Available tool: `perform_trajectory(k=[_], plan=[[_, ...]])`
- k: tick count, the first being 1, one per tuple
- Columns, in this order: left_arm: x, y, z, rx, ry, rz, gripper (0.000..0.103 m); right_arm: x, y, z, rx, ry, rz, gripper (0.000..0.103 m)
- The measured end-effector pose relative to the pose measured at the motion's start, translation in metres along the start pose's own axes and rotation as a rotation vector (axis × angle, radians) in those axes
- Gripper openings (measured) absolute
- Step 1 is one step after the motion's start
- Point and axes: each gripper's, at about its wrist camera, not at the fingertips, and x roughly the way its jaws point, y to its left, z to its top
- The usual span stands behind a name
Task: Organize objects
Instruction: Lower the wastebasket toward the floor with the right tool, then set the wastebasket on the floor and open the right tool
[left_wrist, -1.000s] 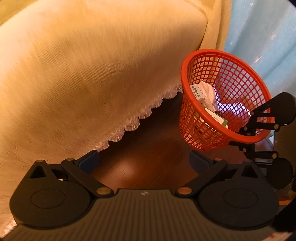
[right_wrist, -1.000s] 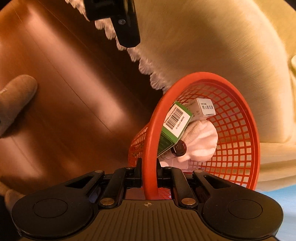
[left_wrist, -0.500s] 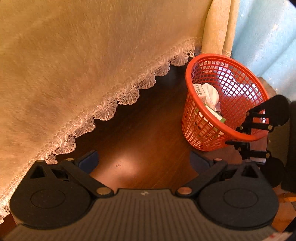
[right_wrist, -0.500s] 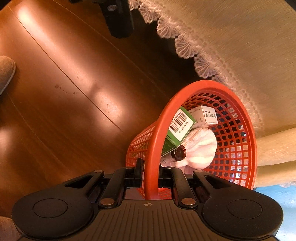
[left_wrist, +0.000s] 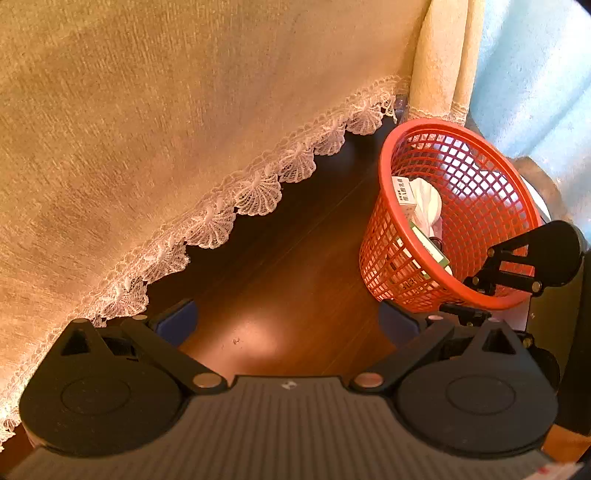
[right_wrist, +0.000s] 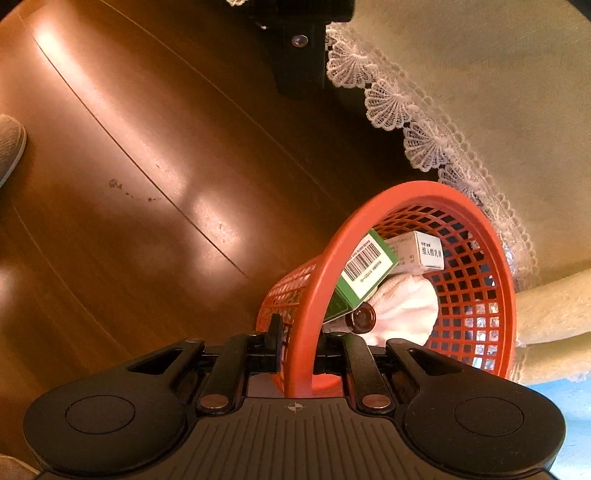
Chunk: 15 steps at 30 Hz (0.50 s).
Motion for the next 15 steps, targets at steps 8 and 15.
perform_trajectory(k=[8,15], plan=[[-0.004,-0.002,-0.001,0.004,-0.005,-0.001,0.101,-0.007,0.003,-0.003,-0.014,-0.021,-0.006,0.053],[-0.018,-0.004,-0.005,-0.016,-0.011,-0.005,0.101,-0.023,0.006,-0.004,-0.012,-0.038,0.002,0.071]])
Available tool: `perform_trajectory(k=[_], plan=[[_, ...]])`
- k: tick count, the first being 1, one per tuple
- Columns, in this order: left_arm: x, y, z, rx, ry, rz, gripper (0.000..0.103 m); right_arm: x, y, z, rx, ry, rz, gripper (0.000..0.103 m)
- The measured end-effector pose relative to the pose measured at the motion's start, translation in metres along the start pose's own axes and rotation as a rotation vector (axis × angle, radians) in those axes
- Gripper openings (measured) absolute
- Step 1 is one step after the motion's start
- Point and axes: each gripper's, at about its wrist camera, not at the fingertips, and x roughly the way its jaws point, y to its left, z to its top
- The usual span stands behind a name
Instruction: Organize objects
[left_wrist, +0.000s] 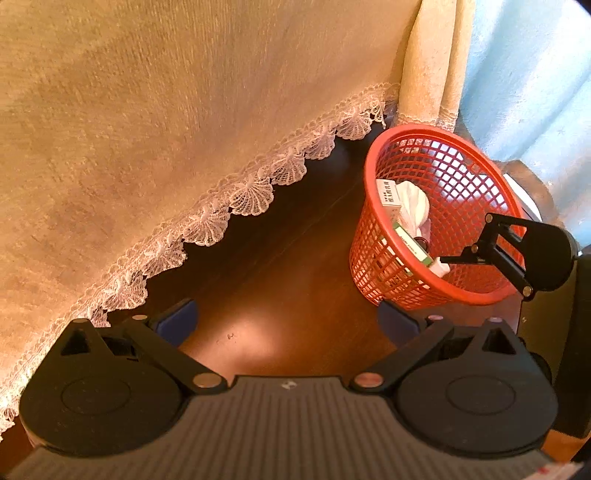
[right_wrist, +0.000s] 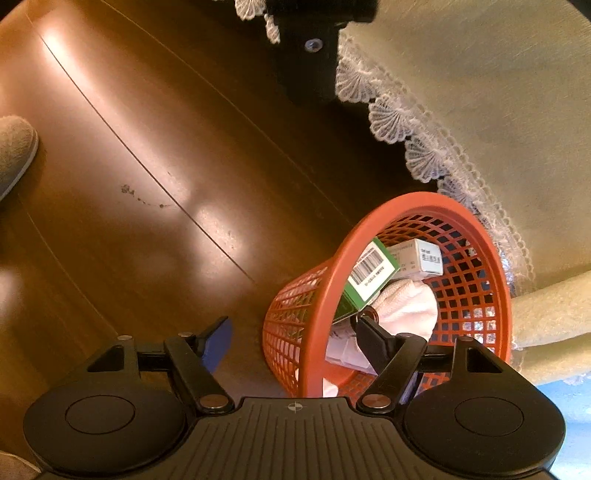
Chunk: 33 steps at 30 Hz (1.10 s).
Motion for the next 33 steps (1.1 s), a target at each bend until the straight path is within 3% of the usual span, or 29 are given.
perform_trajectory(k=[9,15,33], plan=[[-0.031,-0.003,-0.001,-0.039,0.008,-0.01,0.101,-0.041,0.0,0.004,0.021,0.015,0.018,0.071],[-0.079,-0.009,0.009,-0.052,0.038,-0.014,0.101,-0.096,-0.016,0.008,0.094,0.036,0.039,0.071],[-0.344,-0.023,0.112,-0.034,0.002,-0.01,0.102,-0.377,-0.114,0.067,0.699,0.088,0.048,0.071]])
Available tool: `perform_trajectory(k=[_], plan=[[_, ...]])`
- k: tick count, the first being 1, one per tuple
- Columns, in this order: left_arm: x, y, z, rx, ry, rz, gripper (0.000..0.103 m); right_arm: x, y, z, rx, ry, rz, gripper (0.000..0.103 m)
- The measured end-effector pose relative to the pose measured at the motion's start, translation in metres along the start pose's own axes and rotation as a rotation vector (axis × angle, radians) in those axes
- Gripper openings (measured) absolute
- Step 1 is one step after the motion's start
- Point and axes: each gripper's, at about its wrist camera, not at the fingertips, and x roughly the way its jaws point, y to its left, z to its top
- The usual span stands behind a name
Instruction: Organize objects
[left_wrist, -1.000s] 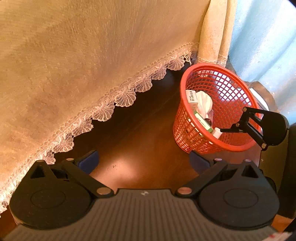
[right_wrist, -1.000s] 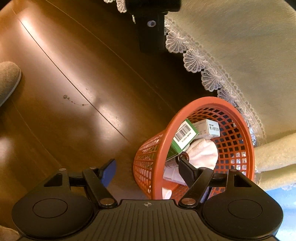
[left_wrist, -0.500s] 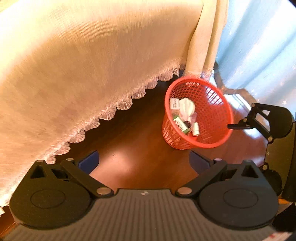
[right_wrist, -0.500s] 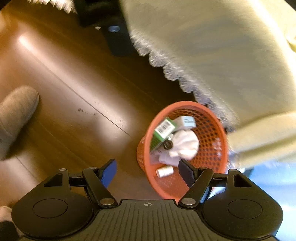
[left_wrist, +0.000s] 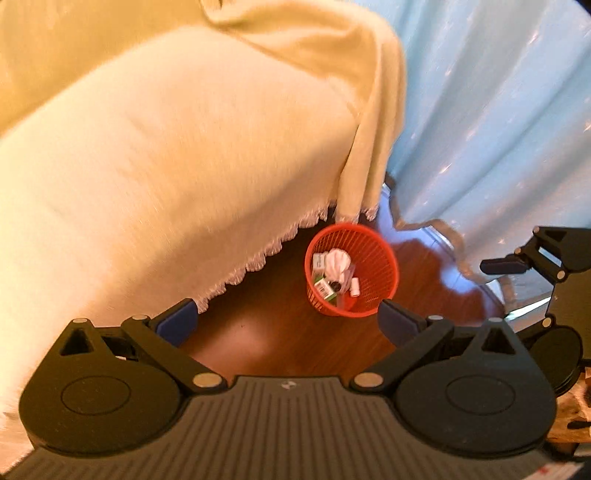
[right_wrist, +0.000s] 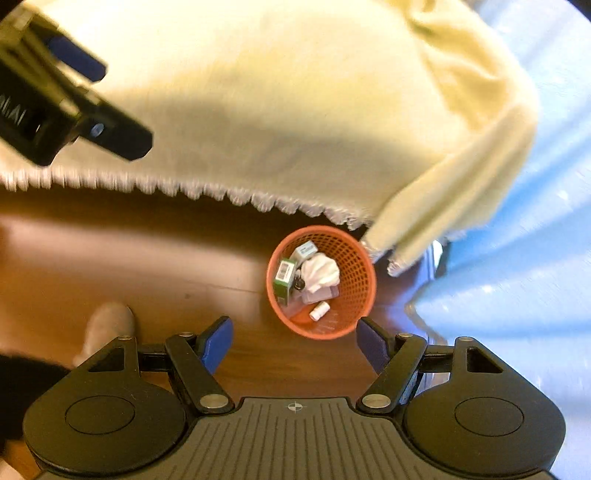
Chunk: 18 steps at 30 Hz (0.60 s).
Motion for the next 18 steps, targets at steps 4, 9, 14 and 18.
perform_trajectory(k=[4,9,14,18], plan=[[-0.057,-0.001,0.023,0.016,-0.021,-0.009,0.102,-0.058,-0.003,0.019,0.169,-0.017,-0.005,0.071],[-0.109,-0.007,0.045,0.078,-0.056,-0.025,0.102,-0.111,-0.005,0.032,0.371,-0.042,-0.005,0.071],[-0.142,-0.009,0.058,0.107,-0.08,-0.036,0.102,-0.15,-0.008,0.041,0.484,-0.072,-0.011,0.071],[-0.166,-0.011,0.06,0.105,-0.105,-0.021,0.102,-0.176,-0.012,0.042,0.527,-0.088,-0.007,0.071]])
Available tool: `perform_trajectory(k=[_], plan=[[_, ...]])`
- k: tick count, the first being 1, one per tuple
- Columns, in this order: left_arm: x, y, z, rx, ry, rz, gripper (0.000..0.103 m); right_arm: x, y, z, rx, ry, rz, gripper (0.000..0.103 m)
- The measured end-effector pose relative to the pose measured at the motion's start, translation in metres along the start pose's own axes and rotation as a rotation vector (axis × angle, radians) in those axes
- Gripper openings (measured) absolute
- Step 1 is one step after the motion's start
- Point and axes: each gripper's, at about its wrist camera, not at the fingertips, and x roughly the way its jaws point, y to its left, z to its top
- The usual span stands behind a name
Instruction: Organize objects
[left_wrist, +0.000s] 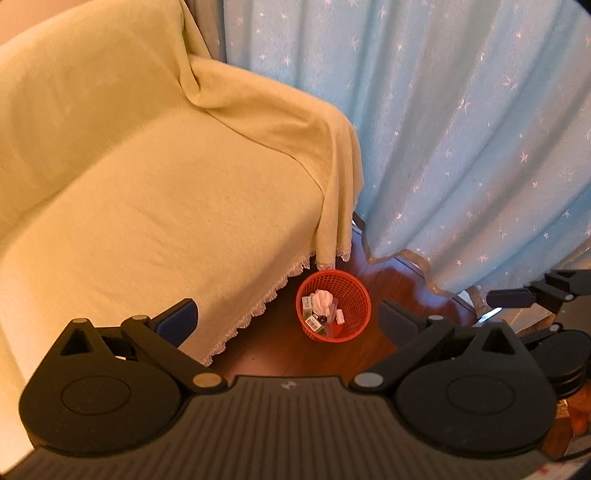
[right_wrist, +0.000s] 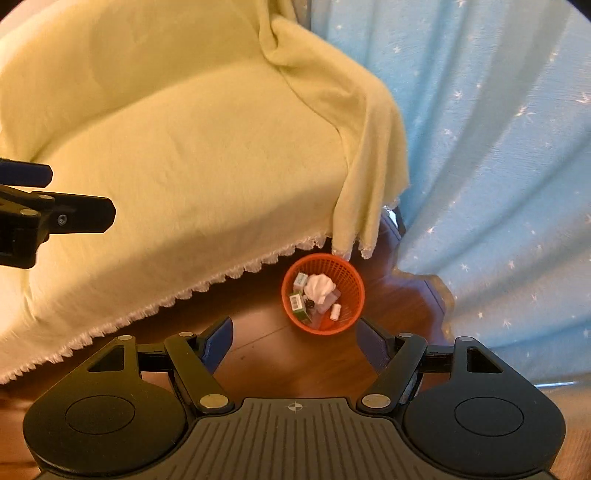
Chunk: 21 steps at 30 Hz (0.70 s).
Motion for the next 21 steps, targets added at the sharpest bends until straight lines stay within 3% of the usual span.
perform_trajectory(k=[10,21], plan=[[-0.048,-0.015,-0.014,-0.068,-0.031,0.068,0.102,-0.056,-0.014,-0.013,0.027,-0.078,0.012,0.071],[-0.101,-0.05,-0.044,-0.158,-0.032,0.105,0.102,-0.109,-0.035,-0.056,0.032,-0.129,0.036,0.071]])
